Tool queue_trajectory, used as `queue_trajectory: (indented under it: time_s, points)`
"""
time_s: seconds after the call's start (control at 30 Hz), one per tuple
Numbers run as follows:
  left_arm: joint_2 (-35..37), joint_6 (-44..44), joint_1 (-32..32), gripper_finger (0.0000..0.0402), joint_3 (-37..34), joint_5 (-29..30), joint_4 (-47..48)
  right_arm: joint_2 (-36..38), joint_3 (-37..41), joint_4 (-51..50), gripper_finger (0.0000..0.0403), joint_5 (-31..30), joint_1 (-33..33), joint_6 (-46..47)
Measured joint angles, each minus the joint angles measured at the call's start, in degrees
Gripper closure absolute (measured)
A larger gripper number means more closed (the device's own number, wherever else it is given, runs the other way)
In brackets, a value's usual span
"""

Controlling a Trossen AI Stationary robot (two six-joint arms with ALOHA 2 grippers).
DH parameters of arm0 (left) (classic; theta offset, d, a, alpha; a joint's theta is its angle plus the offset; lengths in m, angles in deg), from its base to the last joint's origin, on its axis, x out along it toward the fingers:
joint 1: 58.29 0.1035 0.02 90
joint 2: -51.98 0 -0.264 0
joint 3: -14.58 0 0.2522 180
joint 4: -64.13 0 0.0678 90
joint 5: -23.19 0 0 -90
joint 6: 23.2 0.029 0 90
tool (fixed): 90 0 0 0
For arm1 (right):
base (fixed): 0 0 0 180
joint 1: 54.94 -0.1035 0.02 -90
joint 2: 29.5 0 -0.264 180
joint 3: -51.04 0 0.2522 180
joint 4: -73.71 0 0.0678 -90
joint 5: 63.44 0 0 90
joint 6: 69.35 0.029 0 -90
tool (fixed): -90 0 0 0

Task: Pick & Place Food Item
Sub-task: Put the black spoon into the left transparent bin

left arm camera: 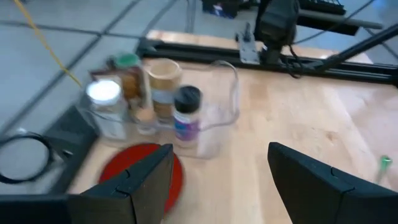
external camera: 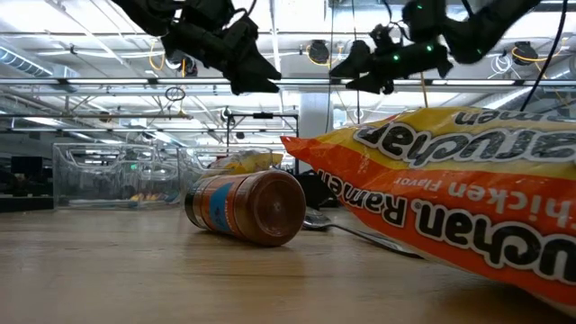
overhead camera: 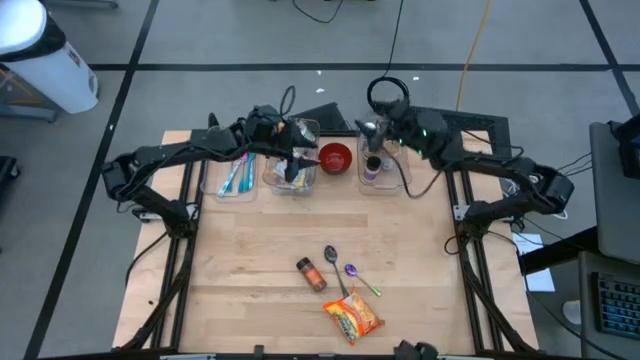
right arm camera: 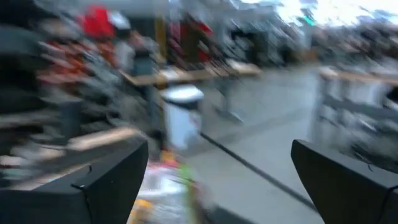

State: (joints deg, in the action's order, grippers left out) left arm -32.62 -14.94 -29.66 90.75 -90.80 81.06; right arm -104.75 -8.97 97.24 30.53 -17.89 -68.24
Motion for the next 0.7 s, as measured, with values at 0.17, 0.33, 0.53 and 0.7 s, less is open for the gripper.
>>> queue_trajectory:
  time_s: [0.17, 0.33, 0.53, 0.7]
  points:
    - [-3.86, -1.51, -3.70, 0.0131, -1.53, -0.01, -1.77, 0.05, 10.18, 18.52, 0.0012, 0.55, -7.19, 0.53]
    - [-8.50, -4.29, -8.56, 0.0131, -3.92, -0.01, -13.97, 0.05, 12.85, 18.90, 0.0012, -5.96, -18.08, -6.26]
    - [-14.25, -8.02, -14.29, 0.0131, -4.37, 1.31, -25.58, 0.12, 12.98, 12.33, 0.0012, -14.48, -29.71, -10.80]
    - [-16.47, -10.56, -19.05, 0.0131, -4.37, 7.55, -27.16, 1.72, 12.96, 6.40, 0.0012, -18.89, -38.26, -11.43]
